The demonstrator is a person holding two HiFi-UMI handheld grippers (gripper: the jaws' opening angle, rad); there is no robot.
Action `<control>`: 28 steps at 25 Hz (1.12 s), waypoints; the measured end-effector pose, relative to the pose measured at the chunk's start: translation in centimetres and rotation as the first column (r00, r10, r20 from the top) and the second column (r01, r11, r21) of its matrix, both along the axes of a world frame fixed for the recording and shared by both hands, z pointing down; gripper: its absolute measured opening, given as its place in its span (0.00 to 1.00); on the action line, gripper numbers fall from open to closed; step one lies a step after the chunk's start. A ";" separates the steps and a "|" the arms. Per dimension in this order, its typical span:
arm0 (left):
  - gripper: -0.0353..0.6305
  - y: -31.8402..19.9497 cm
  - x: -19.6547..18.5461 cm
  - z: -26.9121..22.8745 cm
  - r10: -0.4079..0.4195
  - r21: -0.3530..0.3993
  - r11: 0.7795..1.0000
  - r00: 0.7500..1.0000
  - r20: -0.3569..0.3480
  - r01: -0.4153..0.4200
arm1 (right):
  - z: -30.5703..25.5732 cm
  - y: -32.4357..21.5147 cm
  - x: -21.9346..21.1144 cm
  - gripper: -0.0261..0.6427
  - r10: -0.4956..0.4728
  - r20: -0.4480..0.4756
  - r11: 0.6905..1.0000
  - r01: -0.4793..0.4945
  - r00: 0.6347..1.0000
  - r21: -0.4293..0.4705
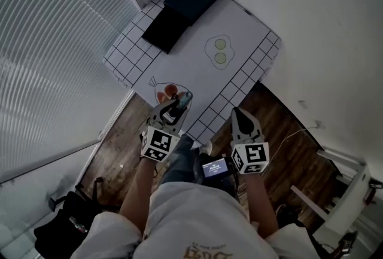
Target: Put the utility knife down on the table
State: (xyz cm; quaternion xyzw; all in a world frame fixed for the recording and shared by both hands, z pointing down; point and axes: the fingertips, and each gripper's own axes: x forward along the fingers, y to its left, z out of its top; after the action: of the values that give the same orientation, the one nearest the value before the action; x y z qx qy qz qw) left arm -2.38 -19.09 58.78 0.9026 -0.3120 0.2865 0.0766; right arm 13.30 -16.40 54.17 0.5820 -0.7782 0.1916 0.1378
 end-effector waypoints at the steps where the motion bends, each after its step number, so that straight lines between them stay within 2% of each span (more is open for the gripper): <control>1: 0.27 0.1 0.1 0.6 0.011 -0.009 1.000 1.000 0.012 -0.011 | 0.4 0.1 0.0 0.05 -0.002 -0.004 1.000 0.002 1.000 -0.008; 9: 0.27 0.0 0.7 2.9 0.085 -0.042 0.996 0.995 0.055 -0.083 | 2.7 0.0 -0.3 0.05 0.004 -0.008 0.999 -0.005 1.000 -0.054; 14: 0.27 0.6 0.9 5.2 0.173 -0.063 0.984 0.978 0.120 -0.167 | 4.3 0.1 -1.1 0.05 -0.009 -0.004 0.996 0.009 1.000 -0.089; 28: 0.27 1.0 0.2 8.7 0.242 -0.136 0.966 0.956 0.165 -0.221 | 7.2 -0.2 -1.3 0.05 0.005 -0.010 0.989 -0.007 1.000 -0.146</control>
State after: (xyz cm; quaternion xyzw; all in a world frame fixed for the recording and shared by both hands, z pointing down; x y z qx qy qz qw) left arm -2.17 -18.07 67.50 0.8973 -0.1924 0.3917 0.0663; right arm 12.02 -16.63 61.36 0.5737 -0.7597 0.2455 0.1831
